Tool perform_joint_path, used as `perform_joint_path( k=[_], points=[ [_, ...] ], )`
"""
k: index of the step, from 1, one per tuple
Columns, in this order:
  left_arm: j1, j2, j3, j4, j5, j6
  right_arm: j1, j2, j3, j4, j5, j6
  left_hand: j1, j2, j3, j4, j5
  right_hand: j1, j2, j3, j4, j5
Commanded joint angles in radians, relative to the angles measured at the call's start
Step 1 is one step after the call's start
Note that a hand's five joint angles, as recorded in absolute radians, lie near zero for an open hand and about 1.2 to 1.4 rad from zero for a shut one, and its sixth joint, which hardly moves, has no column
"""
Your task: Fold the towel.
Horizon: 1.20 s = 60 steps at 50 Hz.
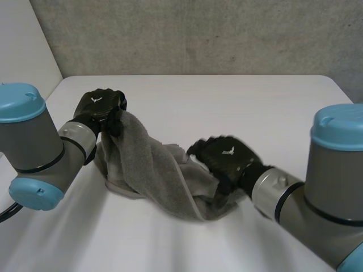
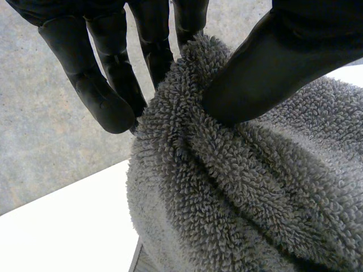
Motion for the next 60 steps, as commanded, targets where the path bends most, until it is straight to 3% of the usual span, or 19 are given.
perform_joint_path(
  k=[1,7,13,52,55,57,58,59,60],
  points=[
    [0.0,0.0,0.0,0.0,0.0,0.0,0.035,0.095,0.0,0.072,-0.009,0.024,-0.024,-0.184,-0.208,-0.184,-0.402,0.268,0.264,0.264,0.257,0.271],
    [0.0,0.0,0.0,0.0,0.0,0.0,0.067,0.125,0.003,0.041,0.014,0.013,-0.024,-0.184,-0.208,-0.184,-0.402,0.351,0.347,0.347,0.34,0.354],
    [0.002,-0.002,0.0,0.002,0.0,0.0,0.078,0.115,0.012,-0.008,0.091,0.012,-0.024,-0.184,-0.208,-0.184,-0.402,0.345,0.341,0.341,0.334,0.348],
    [0.0,-0.002,0.0,0.002,-0.003,0.0,0.165,0.244,0.024,-0.158,0.101,0.075,-0.024,-0.184,-0.208,-0.184,-0.402,0.36,0.355,0.355,0.349,0.362],
    [0.0,-0.002,0.0,0.005,-0.003,0.0,0.167,0.26,0.023,-0.176,0.118,0.068,-0.024,-0.184,-0.208,-0.184,-0.402,0.501,0.496,0.496,0.49,0.503],
    [0.0,-0.002,0.0,0.005,-0.003,-0.002,0.167,0.27,0.02,-0.204,0.146,0.062,-0.024,-0.184,-0.208,-0.184,-0.402,0.802,0.797,0.797,0.791,0.804],
    [0.0,-0.002,0.0,0.005,-0.003,-0.002,0.167,0.27,0.02,-0.204,0.146,0.062,-0.024,-0.184,-0.208,-0.184,-0.402,0.803,0.799,0.799,0.792,0.806],
    [0.0,-0.002,0.0,0.005,-0.003,-0.002,0.167,0.273,0.018,-0.219,0.157,0.055,-0.024,-0.184,-0.208,-0.184,-0.402,1.007,1.002,1.002,0.996,1.009],
    [0.0,-0.002,0.0,0.005,-0.003,-0.002,0.167,0.273,0.018,-0.219,0.157,0.055,-0.024,-0.184,-0.208,-0.184,-0.402,1.009,1.004,1.004,0.998,1.011]
  ],
)
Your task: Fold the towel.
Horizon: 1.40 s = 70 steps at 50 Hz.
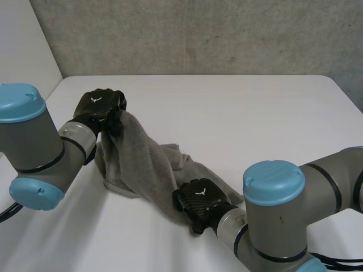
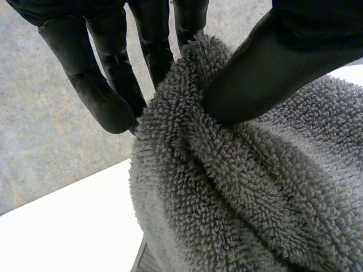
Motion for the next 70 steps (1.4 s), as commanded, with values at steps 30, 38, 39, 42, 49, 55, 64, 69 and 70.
perform_joint_path(
  k=[30,38,39,42,49,55,64,69,70],
  points=[
    [-0.04,0.19,0.006,-0.009,0.005,-0.076,-0.196,-0.213,-0.289,0.171,-0.074,-0.126,-0.024,-0.184,-0.208,-0.184,-0.402,0.518,0.517,0.523,0.533,0.528],
    [-0.049,0.041,0.034,-0.011,0.0,-0.076,-0.201,-0.11,-0.357,0.171,-0.061,-0.178,-0.024,-0.184,-0.208,-0.184,-0.402,0.518,0.517,0.523,0.533,0.528],
    [-0.051,0.013,0.06,-0.009,-0.002,-0.076,-0.203,-0.08,-0.381,0.169,-0.06,-0.178,-0.024,-0.184,-0.208,-0.184,-0.402,0.518,0.517,0.523,0.533,0.528],
    [-0.049,-0.046,0.139,-0.006,-0.002,-0.075,-0.212,-0.023,-0.45,0.165,-0.064,-0.18,-0.024,-0.184,-0.208,-0.184,-0.402,0.518,0.517,0.523,0.533,0.528],
    [-0.045,-0.077,0.327,0.035,0.011,-0.093,-0.201,0.014,-0.547,-0.078,-0.063,-0.164,-0.024,-0.184,-0.208,-0.184,-0.402,0.518,0.517,0.523,0.533,0.528],
    [-0.031,0.038,0.293,0.408,0.086,-0.138,-0.206,-0.222,-0.378,-0.474,-0.129,-0.158,-0.024,-0.184,-0.208,-0.184,-0.402,0.518,0.517,0.523,0.533,0.528],
    [0.026,0.072,0.163,0.247,0.193,-0.138,-0.238,-0.114,-0.494,0.081,-0.17,-0.23,-0.024,-0.184,-0.208,-0.184,-0.402,0.518,0.517,0.523,0.533,0.528],
    [0.046,0.058,0.051,0.157,0.198,-0.083,-0.258,-0.077,-0.411,0.129,-0.152,-0.375,-0.024,-0.184,-0.208,-0.184,-0.402,0.518,0.517,0.523,0.533,0.528],
    [0.047,0.052,0.013,0.146,0.198,-0.049,-0.262,-0.075,-0.389,0.134,-0.143,-0.414,-0.024,-0.184,-0.208,-0.184,-0.402,0.518,0.517,0.523,0.533,0.528]
  ],
)
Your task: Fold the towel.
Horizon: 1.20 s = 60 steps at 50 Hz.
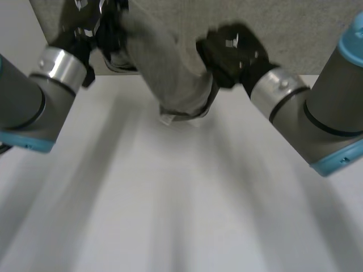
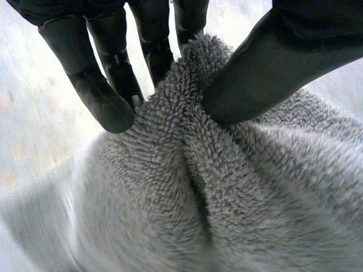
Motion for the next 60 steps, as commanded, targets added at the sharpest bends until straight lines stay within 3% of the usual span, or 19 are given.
perform_joint_path(
  k=[1,6,11,20,22,28,30,35,44,49,60],
  points=[
    [0.029,-0.032,-0.156,-0.144,0.01,0.087,-0.032,0.055,0.08,0.155,0.017,-0.188,-0.024,-0.184,-0.208,-0.184,-0.402,0.069,0.079,0.06,0.058,0.051],
    [0.031,-0.042,-0.295,-0.159,0.008,0.243,-0.036,0.067,0.14,0.182,0.075,-0.224,-0.024,-0.184,-0.208,-0.184,-0.402,0.069,0.079,0.06,0.058,0.051],
    [0.026,-0.035,-0.377,-0.181,0.005,0.329,-0.038,0.067,0.181,0.221,0.083,-0.233,-0.024,-0.184,-0.208,-0.184,-0.402,0.069,0.079,0.06,0.058,0.051],
    [-0.007,0.036,-0.457,-0.333,0.007,0.395,-0.038,0.065,0.246,0.224,0.075,-0.231,-0.024,-0.184,-0.208,-0.184,-0.402,0.069,0.079,0.06,0.058,0.051],
    [-0.041,0.079,-0.463,-0.386,0.002,0.412,-0.036,0.058,0.275,0.224,0.073,-0.231,-0.327,-0.487,-0.511,-0.487,-0.704,0.069,0.079,0.06,0.058,0.051],
    [-0.052,0.137,-0.473,-0.406,-0.001,0.413,-0.039,0.051,0.307,0.213,0.084,-0.23,-0.714,-0.873,-0.897,-0.874,-1.091,0.069,0.079,0.06,0.058,0.051],
    [-0.047,0.155,-0.467,-0.405,-0.001,0.415,-0.055,0.053,0.313,0.204,0.098,-0.23,-0.986,-1.145,-1.169,-1.145,-1.363,0.069,0.079,0.06,0.058,0.051],
    [-0.023,0.172,-0.434,-0.399,-0.001,0.415,-0.076,0.053,0.336,0.164,0.139,-0.25,-1.169,-1.328,-1.352,-1.328,-1.546,0.069,0.079,0.06,0.058,0.051],
    [0.034,0.109,-0.334,-0.377,-0.004,0.418,-0.095,0.058,0.373,0.064,0.199,-0.294,-1.148,-1.308,-1.332,-1.308,-1.526,0.069,0.079,0.06,0.058,0.051],
    [0.068,-0.007,-0.282,-0.391,-0.005,0.464,-0.116,0.059,0.384,0.029,0.216,-0.331,-0.94,-1.1,-1.124,-1.1,-1.318,0.069,0.079,0.06,0.058,0.051],
    [0.112,-0.113,-0.222,-0.388,-0.009,0.493,-0.116,0.062,0.398,0.014,0.219,-0.362,-0.823,-0.982,-1.006,-0.982,-1.2,0.069,0.079,0.06,0.058,0.051]
  ],
)
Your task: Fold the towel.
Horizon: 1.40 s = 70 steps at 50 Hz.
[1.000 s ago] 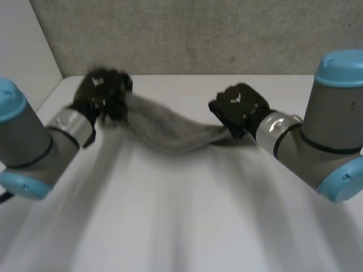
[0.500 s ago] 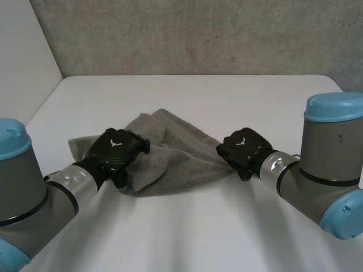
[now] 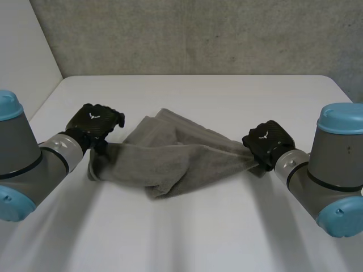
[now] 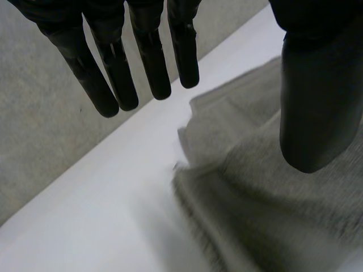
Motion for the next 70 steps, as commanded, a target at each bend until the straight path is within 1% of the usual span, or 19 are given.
perform_joint_path(
  k=[1,11,15,16,18,19,21,22,23,24,25,26,29,33,37,47,51,60,70],
  points=[
    [0.022,-0.093,0.057,-0.003,-0.001,0.012,0.003,0.003,0.005,-0.002,-0.002,-0.012,-0.009,-0.011,-0.013,-0.01,-0.188,0.069,0.079,0.06,0.058,0.051],
    [0.033,-0.2,0.157,-0.009,-0.001,0.032,-0.004,0.005,0.008,-0.001,-0.014,-0.005,0.009,0.006,0.005,0.008,-0.17,0.069,0.079,0.06,0.058,0.051],
    [0.033,-0.228,0.177,-0.022,0.001,0.05,-0.002,0.005,0.008,-0.001,-0.016,0.004,0.225,0.223,0.221,0.224,0.046,0.069,0.079,0.06,0.058,0.051],
    [0.033,-0.228,0.177,-0.023,0.001,0.05,-0.002,0.005,0.008,-0.002,-0.017,0.006,0.226,0.224,0.222,0.225,0.047,0.069,0.079,0.06,0.058,0.051],
    [0.033,-0.237,0.18,-0.053,0.001,0.068,-0.002,0.006,0.008,-0.002,-0.017,0.009,0.492,0.49,0.488,0.491,0.313,0.069,0.079,0.06,0.058,0.051],
    [0.033,-0.237,0.18,-0.053,0.001,0.069,-0.002,0.006,0.008,-0.002,-0.017,0.009,0.493,0.491,0.489,0.492,0.314,0.069,0.079,0.06,0.058,0.051],
    [0.033,-0.236,0.176,-0.075,-0.003,0.076,0.001,0.013,0.008,-0.004,-0.019,0.03,0.703,0.701,0.7,0.702,0.525,0.069,0.079,0.06,0.058,0.051],
    [0.033,-0.236,0.176,-0.075,-0.003,0.076,0.001,0.013,0.008,-0.004,-0.019,0.031,0.705,0.702,0.701,0.703,0.526,0.069,0.079,0.06,0.058,0.051],
    [0.035,-0.231,0.17,-0.078,-0.003,0.075,0.001,0.022,0.007,-0.002,-0.019,0.047,0.774,0.772,0.77,0.773,0.595,-0.137,-0.126,-0.145,-0.147,-0.155],
    [0.035,-0.224,0.165,-0.079,-0.004,0.073,0.001,0.031,0.007,-0.002,-0.019,0.066,0.775,0.772,0.771,0.774,0.596,-0.429,-0.419,-0.438,-0.44,-0.448],
    [0.035,-0.223,0.165,-0.079,-0.004,0.073,0.001,0.031,0.007,-0.002,-0.019,0.066,0.775,0.772,0.771,0.774,0.596,-0.432,-0.422,-0.441,-0.443,-0.45],
    [0.035,-0.219,0.159,-0.079,-0.004,0.07,0.0,0.037,0.005,-0.002,-0.022,0.086,0.775,0.772,0.771,0.774,0.596,-0.618,-0.608,-0.627,-0.629,-0.636],
    [0.039,-0.199,0.15,-0.081,-0.004,0.066,-0.007,0.039,0.002,-0.001,-0.031,0.121,0.775,0.772,0.771,0.774,0.596,-0.731,-0.721,-0.74,-0.742,-0.75],
    [0.047,-0.173,0.136,-0.078,-0.003,0.064,-0.024,0.039,0.007,-0.001,-0.045,0.149,0.775,0.772,0.771,0.774,0.596,-0.761,-0.751,-0.769,-0.772,-0.779],
    [0.073,-0.145,0.125,-0.076,-0.004,0.062,-0.051,0.026,0.017,0.005,-0.074,0.176,0.775,0.772,0.771,0.774,0.596,-0.875,-0.865,-0.884,-0.886,-0.893],
    [0.133,-0.112,0.114,-0.079,-0.015,0.036,-0.175,0.002,0.065,0.001,-0.142,0.228,0.775,0.772,0.771,0.774,0.596,-0.911,-0.901,-0.919,-0.922,-0.929],
    [0.144,-0.098,0.104,-0.081,-0.012,0.006,-0.218,0.008,0.065,-0.002,-0.159,0.306,0.775,0.772,0.771,0.774,0.596,-0.896,-0.886,-0.905,-0.907,-0.914],
    [0.144,-0.061,0.062,-0.079,-0.009,0.0,-0.224,0.04,0.04,-0.014,-0.234,0.495,0.775,0.772,0.771,0.774,0.596,-0.887,-0.877,-0.896,-0.898,-0.906],
    [0.139,-0.018,0.028,-0.078,-0.009,0.0,-0.217,0.085,0.016,-0.017,-0.231,0.604,0.775,0.772,0.771,0.774,0.596,-0.881,-0.871,-0.89,-0.892,-0.9]
  ],
)
